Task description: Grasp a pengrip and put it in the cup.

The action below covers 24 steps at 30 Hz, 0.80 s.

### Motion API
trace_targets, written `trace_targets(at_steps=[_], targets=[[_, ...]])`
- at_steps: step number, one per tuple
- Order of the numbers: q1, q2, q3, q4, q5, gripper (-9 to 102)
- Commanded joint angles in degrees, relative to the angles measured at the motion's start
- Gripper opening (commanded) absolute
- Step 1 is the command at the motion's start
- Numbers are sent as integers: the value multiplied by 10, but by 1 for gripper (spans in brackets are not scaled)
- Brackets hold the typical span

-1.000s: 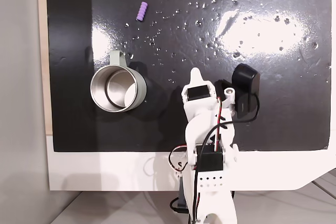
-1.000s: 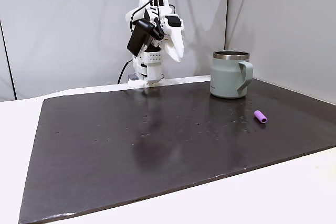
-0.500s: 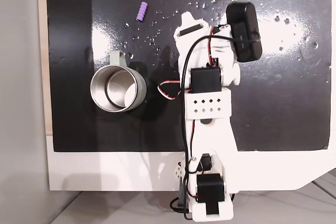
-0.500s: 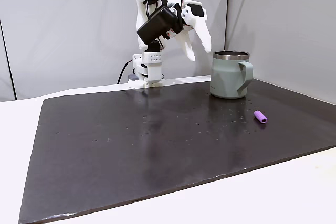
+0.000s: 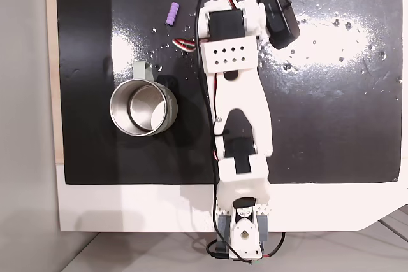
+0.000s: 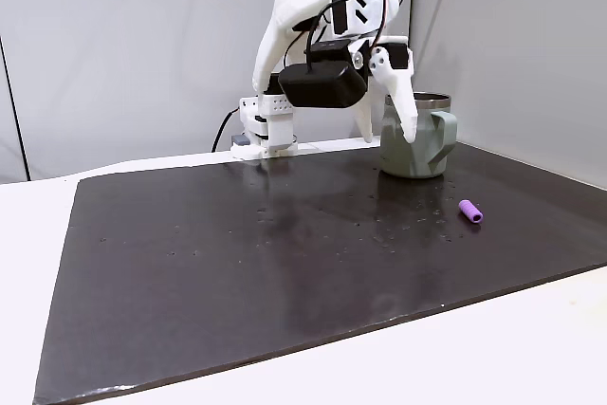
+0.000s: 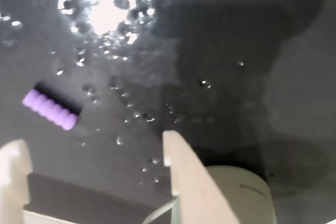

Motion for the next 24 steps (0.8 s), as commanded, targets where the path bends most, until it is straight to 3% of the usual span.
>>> trace_targets(at_steps=[1, 14, 24], targets=[[-10, -46, -200, 41, -4, 26], [-37, -164, -323, 33, -62, 27], [-62, -220, -333, -63, -133, 27]])
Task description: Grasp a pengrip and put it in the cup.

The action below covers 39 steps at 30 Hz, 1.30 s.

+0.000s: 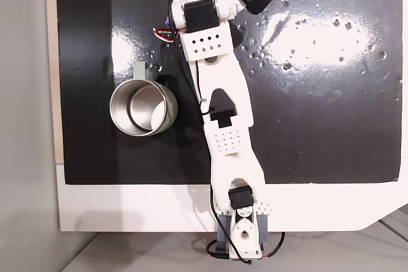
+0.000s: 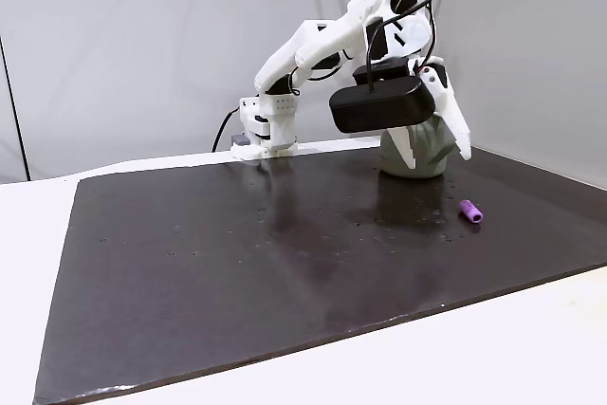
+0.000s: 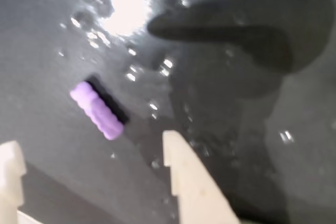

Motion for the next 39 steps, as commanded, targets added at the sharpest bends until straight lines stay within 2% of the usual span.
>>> trace_targets(at_steps=[1, 13, 26, 32, 39], targets=[[-21, 0, -38, -40, -33, 27], [-61, -57, -39, -140, -120, 27], [-65, -139, -54, -164, -151, 27], [-69, -168, -58, -163, -157, 20], [-71, -190, -58, -156, -160, 6]])
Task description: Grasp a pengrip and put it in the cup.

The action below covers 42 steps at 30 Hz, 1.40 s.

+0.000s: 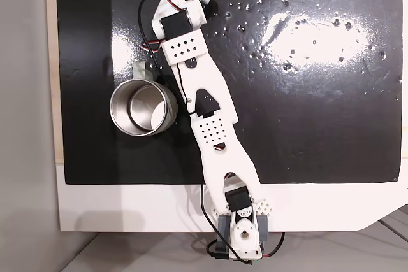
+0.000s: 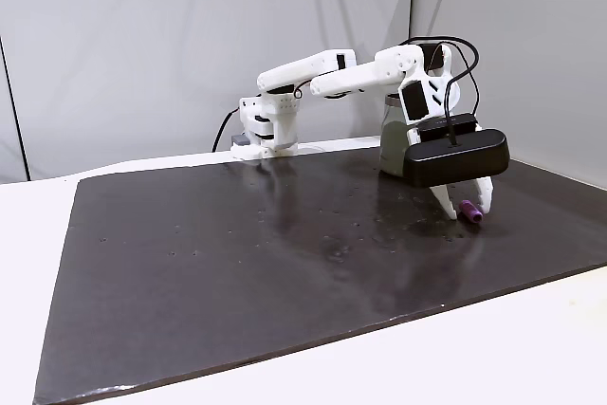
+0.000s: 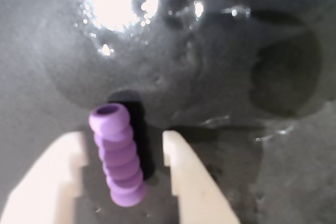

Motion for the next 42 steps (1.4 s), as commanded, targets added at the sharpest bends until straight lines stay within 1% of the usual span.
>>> trace_targets(at_steps=[1, 5, 11, 14, 21, 27, 33, 42], targets=[[-9, -5, -5, 1, -4, 5], [-9, -10, -5, 11, -4, 0], [-4, -17, -49, 46, 5, 0], [4, -10, -107, 87, 22, 0], [33, 105, -114, 141, 61, 0], [56, 230, -103, 190, 75, 0], [55, 375, -37, 225, 76, 0], [7, 605, 214, 229, 90, 0]])
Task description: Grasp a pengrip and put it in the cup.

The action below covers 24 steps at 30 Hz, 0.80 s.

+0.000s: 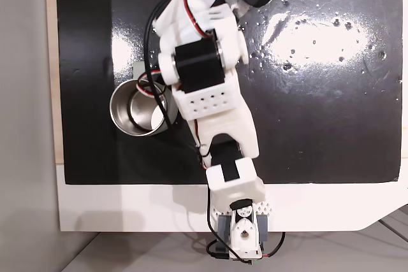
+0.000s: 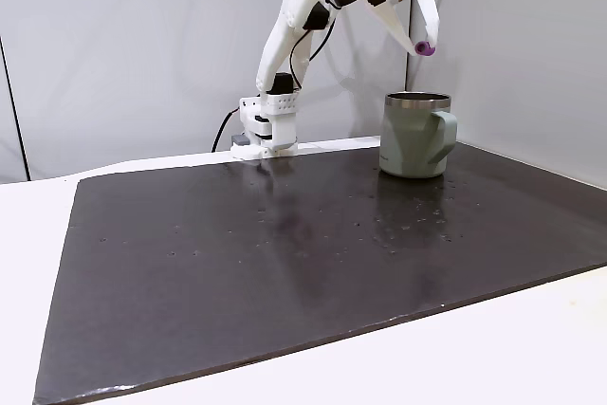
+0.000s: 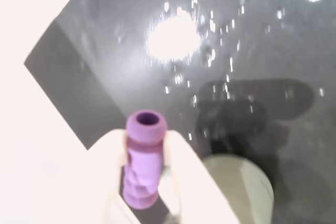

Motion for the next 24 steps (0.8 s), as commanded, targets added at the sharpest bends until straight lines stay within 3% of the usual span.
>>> trace_targets(at_steps=[1, 14, 24], targets=[[-24, 124, 91, 4, 8, 0], [-99, 304, 426, 5, 24, 0], [-170, 249, 452, 7, 76, 0]])
